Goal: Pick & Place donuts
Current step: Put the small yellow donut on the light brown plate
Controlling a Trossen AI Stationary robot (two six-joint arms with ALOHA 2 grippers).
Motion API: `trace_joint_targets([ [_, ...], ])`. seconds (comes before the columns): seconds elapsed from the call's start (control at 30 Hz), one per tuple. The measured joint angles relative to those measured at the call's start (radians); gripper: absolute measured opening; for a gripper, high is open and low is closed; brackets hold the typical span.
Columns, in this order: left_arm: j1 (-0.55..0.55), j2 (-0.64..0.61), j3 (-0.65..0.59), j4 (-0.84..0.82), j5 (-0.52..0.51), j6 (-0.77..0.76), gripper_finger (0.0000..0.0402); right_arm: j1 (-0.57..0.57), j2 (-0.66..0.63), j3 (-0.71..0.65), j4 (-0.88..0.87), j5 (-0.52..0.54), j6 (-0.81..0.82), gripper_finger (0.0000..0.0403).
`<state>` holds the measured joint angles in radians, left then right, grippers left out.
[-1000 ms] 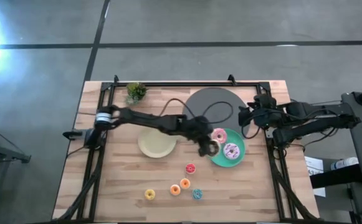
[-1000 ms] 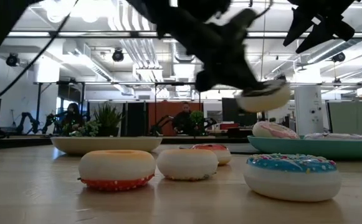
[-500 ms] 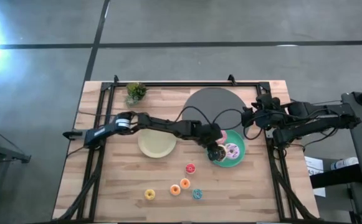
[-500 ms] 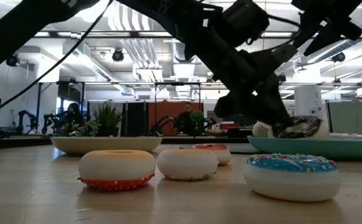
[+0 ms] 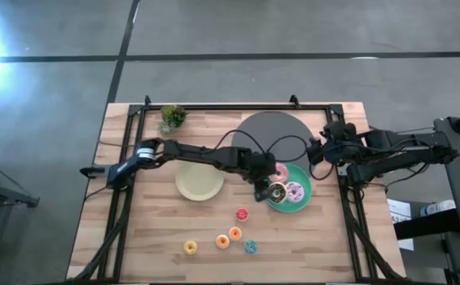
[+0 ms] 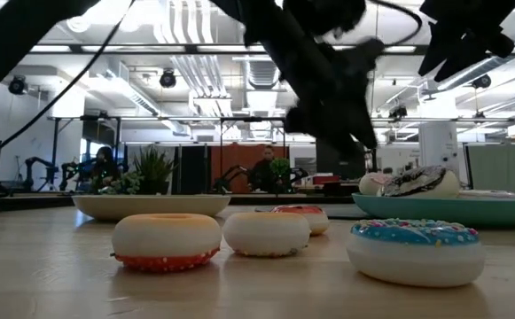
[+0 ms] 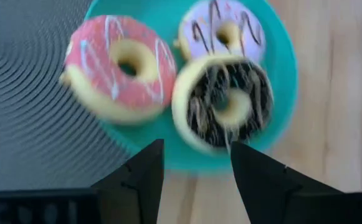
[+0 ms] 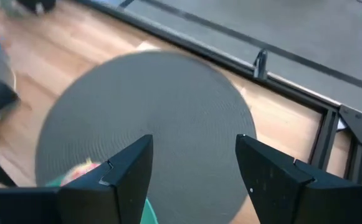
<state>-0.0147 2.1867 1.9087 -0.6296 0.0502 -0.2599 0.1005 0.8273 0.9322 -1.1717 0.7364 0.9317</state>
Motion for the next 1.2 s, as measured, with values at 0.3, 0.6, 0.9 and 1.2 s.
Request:
trace_joint_targets([
  [0.3, -0.036, -0.204, -0.273, -0.060, -0.011, 0.042, 0.0160, 0.000, 0.059, -0.025, 0.039, -0.162, -0.168, 0.0219],
  [0.6, -0.166, -0.650, -0.801, 0.094, -0.003, -0.254, 0.0160, 0.004, 0.187, -0.038, 0.270, -0.355, -0.358, 0.0219],
  [0.9, -0.511, -0.773, -1.019, 0.183, -0.091, -0.662, 0.0160, 0.004, 0.338, -0.037, 0.353, -0.379, -0.446, 0.0219],
  [1.2, -0.669, -0.645, -1.005, 0.191, -0.099, -0.794, 0.0160, 0.004, 0.399, -0.037, 0.384, -0.405, -0.446, 0.0219],
])
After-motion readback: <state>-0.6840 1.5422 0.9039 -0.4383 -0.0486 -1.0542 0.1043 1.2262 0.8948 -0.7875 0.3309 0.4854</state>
